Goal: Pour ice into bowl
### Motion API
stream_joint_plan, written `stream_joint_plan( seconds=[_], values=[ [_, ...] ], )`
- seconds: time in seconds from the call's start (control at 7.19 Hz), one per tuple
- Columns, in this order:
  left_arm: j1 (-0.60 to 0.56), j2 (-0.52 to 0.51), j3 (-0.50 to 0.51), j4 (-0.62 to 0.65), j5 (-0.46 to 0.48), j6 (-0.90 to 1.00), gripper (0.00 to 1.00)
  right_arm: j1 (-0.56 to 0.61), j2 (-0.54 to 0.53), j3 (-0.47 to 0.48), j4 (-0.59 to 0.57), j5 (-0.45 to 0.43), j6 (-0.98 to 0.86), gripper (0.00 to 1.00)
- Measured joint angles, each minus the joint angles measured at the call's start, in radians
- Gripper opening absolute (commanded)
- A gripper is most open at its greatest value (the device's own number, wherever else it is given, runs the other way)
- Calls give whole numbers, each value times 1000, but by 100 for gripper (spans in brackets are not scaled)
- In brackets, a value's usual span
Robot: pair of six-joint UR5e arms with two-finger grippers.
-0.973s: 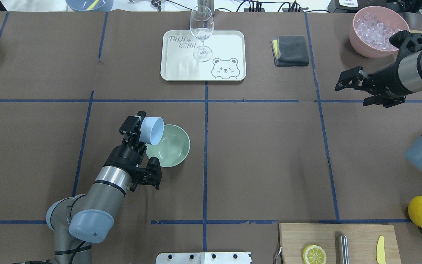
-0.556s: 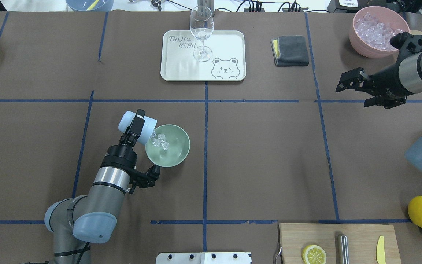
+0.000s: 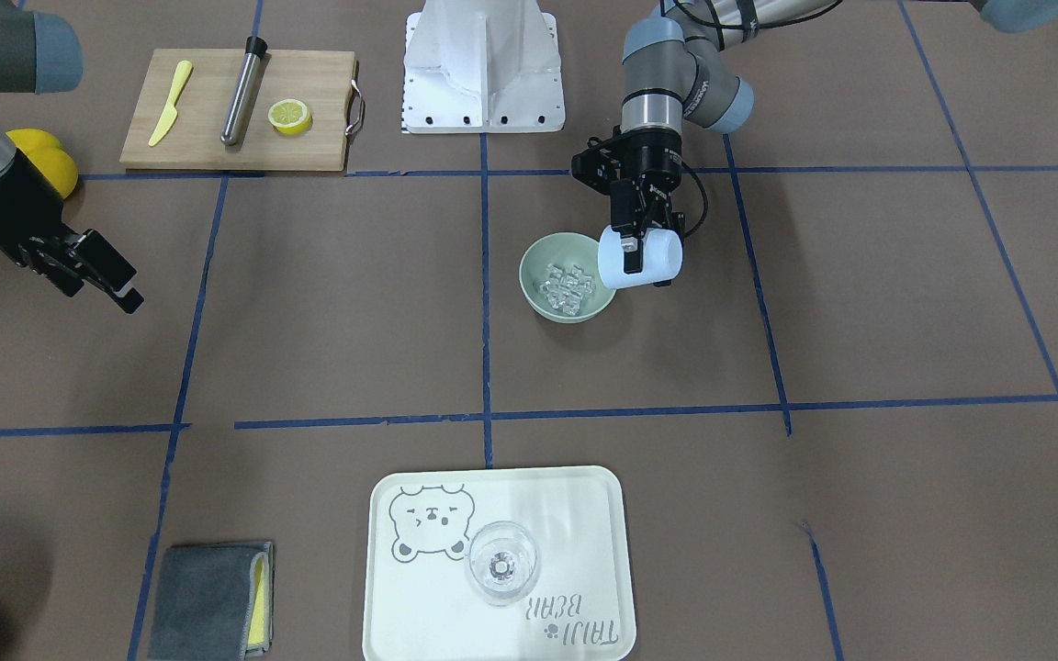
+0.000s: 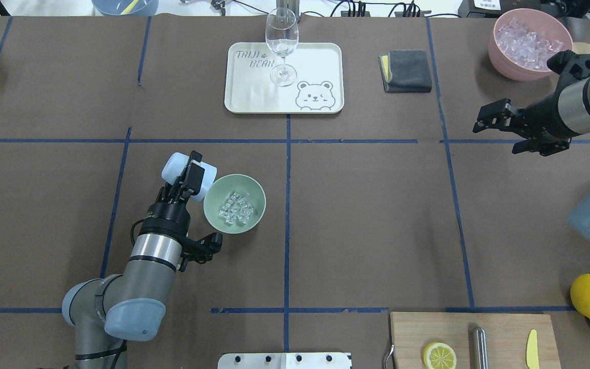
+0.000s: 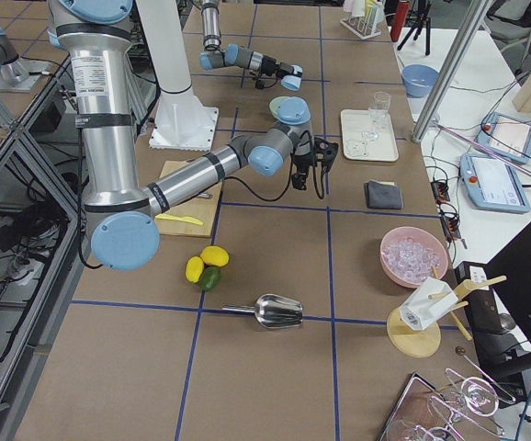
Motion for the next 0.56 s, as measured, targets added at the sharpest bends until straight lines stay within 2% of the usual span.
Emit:
stream_joint_plan(
  seconds=[0.28, 0.56],
  values=[
    [-2, 10, -22, -81, 7, -39, 0, 0, 0, 2, 0, 0, 5, 100],
    [-3, 35, -17, -119, 58, -263, 0, 0, 1, 9, 2, -1, 6, 100]
  ],
)
